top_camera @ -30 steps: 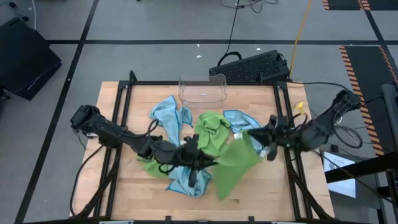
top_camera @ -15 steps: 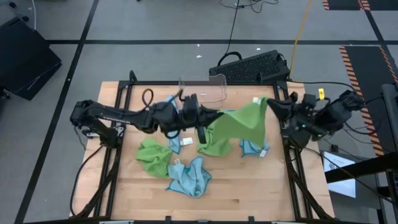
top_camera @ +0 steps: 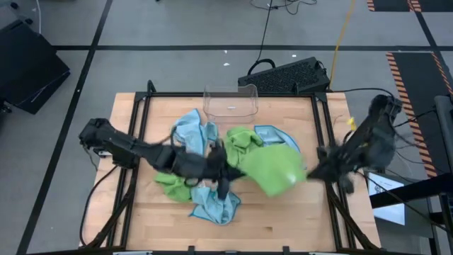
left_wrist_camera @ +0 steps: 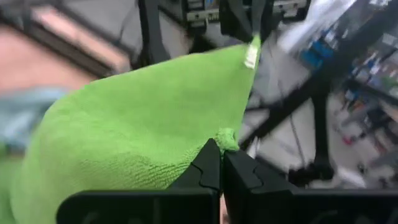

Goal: Fold microfiber towels
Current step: Fold the bottom right green microfiber cloth

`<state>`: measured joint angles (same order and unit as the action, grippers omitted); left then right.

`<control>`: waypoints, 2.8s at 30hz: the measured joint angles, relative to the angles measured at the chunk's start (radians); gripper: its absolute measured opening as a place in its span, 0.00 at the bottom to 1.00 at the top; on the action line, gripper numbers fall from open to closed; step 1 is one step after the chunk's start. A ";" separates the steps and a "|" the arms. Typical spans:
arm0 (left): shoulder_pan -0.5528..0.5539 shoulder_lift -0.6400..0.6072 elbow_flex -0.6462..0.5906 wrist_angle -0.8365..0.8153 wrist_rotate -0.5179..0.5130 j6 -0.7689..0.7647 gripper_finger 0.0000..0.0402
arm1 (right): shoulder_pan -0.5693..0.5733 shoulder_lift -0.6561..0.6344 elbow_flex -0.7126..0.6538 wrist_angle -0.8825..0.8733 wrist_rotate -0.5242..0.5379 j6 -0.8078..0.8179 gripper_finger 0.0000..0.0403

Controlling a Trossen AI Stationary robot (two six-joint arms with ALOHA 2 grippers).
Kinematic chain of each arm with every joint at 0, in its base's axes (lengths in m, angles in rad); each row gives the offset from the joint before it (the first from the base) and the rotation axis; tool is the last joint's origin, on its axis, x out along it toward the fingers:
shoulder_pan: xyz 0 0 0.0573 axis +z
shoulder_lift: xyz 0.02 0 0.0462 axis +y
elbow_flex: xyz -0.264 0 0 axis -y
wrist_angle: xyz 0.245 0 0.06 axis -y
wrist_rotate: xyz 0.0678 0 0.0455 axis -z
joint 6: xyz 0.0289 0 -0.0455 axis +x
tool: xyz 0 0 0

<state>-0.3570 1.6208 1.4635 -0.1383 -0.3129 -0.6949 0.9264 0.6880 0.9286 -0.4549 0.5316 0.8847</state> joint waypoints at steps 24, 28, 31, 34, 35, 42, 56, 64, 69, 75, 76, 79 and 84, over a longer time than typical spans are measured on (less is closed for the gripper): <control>-0.250 0.417 -0.010 0.379 0.103 -0.398 0.01 | 0.284 0.418 -0.278 0.446 -0.334 0.671 0.00; -0.273 0.413 -0.010 0.459 0.103 -0.420 0.01 | 0.313 0.456 -0.267 0.561 -0.386 0.770 0.00; -0.293 0.413 -0.009 0.461 0.103 -0.376 0.01 | 0.326 0.475 -0.255 0.563 -0.410 0.779 0.00; -0.304 0.415 -0.009 0.408 0.103 -0.350 0.01 | 0.325 0.484 -0.255 0.548 -0.397 0.780 0.00; -0.304 0.417 -0.009 0.395 0.103 -0.353 0.01 | 0.325 0.486 -0.255 0.550 -0.395 0.782 0.00; -0.299 0.423 -0.010 0.382 0.104 -0.383 0.01 | 0.332 0.489 -0.254 0.584 -0.364 0.851 0.00; -0.253 0.422 -0.009 0.252 0.009 -0.275 0.01 | 0.250 0.489 -0.254 0.218 -0.272 0.752 0.00; -0.164 0.421 -0.009 0.189 -0.003 -0.187 0.01 | 0.174 0.417 -0.254 -0.121 -0.271 0.747 0.00; -0.104 0.421 -0.009 0.133 -0.004 -0.163 0.02 | 0.130 0.361 -0.257 -0.261 -0.245 0.712 0.00; -0.058 0.421 -0.009 0.100 -0.005 -0.164 0.01 | 0.070 0.330 -0.305 -0.274 -0.240 0.672 0.00; -0.053 0.421 -0.009 0.092 -0.005 -0.164 0.02 | 0.061 0.327 -0.312 -0.273 -0.240 0.667 0.00; -0.044 0.421 -0.009 0.059 -0.005 -0.164 0.02 | 0.029 0.319 -0.326 -0.273 -0.240 0.648 0.00; -0.036 0.421 -0.009 -0.002 -0.010 -0.181 0.01 | -0.015 0.308 -0.339 -0.288 -0.240 0.603 0.00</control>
<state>-0.3934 2.0422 1.4540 -0.1404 -0.3229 -0.8756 0.9114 0.9959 0.5894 -0.7424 0.2916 1.4877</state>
